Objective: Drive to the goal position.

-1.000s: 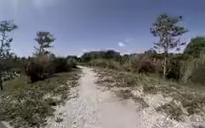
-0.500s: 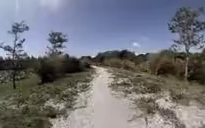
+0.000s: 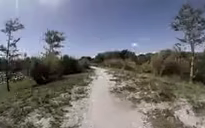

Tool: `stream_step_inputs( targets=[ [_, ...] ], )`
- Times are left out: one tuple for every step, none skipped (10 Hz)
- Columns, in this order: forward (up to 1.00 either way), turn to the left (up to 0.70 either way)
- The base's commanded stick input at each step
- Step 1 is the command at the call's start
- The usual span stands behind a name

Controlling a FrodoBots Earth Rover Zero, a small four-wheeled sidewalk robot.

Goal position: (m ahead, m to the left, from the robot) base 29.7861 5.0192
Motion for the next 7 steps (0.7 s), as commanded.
stream_step_inputs(
  targets=[
    [0.70, 0.00],
    [0.70, 0.02],
    [0.70, 0.33],
    [0.70, 0.00],
    [0.70, 0.00],
    [0.70, 0.00],
    [0.70, 0.00]
  ],
)
